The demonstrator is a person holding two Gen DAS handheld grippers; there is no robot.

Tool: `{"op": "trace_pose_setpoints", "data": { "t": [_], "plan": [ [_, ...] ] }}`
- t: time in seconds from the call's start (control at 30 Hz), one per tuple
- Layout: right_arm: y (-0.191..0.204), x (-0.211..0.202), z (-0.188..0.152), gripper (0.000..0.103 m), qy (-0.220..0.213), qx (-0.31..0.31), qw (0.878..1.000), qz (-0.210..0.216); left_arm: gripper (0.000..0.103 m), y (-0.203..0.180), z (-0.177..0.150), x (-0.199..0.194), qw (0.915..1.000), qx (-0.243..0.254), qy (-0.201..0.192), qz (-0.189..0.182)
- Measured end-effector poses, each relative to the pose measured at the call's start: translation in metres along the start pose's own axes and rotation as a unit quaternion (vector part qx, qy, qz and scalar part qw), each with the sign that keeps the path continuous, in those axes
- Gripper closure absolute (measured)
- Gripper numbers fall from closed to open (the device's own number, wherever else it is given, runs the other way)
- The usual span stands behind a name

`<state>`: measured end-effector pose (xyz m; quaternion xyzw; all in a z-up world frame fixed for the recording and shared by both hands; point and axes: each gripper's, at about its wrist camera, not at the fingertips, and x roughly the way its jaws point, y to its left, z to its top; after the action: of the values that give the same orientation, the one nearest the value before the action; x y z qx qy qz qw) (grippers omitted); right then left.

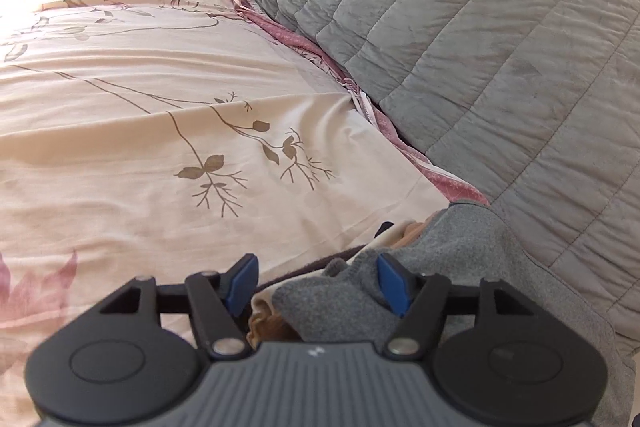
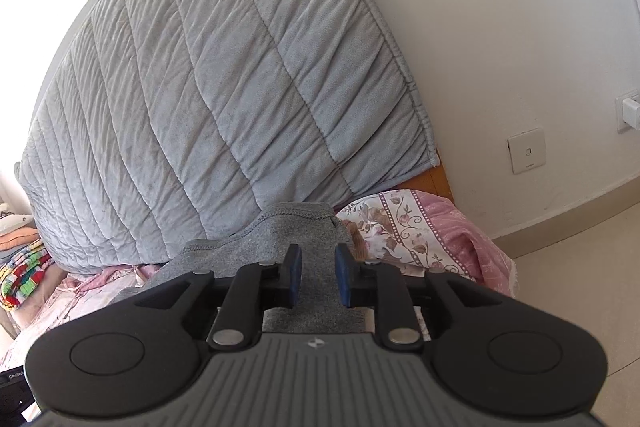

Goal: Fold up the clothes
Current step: 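Lower the sweater onto the brown ruffled blanket stack with both grippers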

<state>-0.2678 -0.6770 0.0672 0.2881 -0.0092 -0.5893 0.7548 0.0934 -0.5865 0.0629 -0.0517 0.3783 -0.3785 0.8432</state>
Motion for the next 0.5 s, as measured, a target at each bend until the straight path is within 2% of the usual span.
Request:
{"op": "trace_pose_setpoints", "data": {
  "t": [0.1,0.2,0.23,0.27,0.4,0.5],
  "plan": [
    [0.013,0.0,-0.004,0.074,0.002,-0.038,0.999,0.01,0.038,-0.004,0.007,-0.008,0.9981,-0.013,-0.036,0.049],
    [0.022,-0.001,-0.007,0.074,0.0,-0.062,0.998,0.009,0.038,-0.007,0.01,-0.021,0.9988,0.0,-0.05,-0.004],
    [0.024,-0.001,-0.008,0.074,0.0,-0.066,0.998,0.011,0.042,-0.011,0.01,-0.026,0.998,0.017,-0.058,-0.02],
    [0.025,-0.001,-0.009,0.074,0.001,-0.068,0.998,0.014,0.046,-0.016,0.008,-0.03,0.9966,0.035,-0.065,-0.037],
    [0.033,0.001,-0.014,0.073,0.007,-0.087,0.996,0.026,0.047,-0.038,-0.006,-0.028,0.9865,0.108,-0.064,-0.105],
    [0.036,0.006,-0.02,0.072,0.019,-0.108,0.994,0.016,0.048,-0.054,-0.021,-0.012,0.9833,0.143,-0.047,-0.102]
  ]
}}
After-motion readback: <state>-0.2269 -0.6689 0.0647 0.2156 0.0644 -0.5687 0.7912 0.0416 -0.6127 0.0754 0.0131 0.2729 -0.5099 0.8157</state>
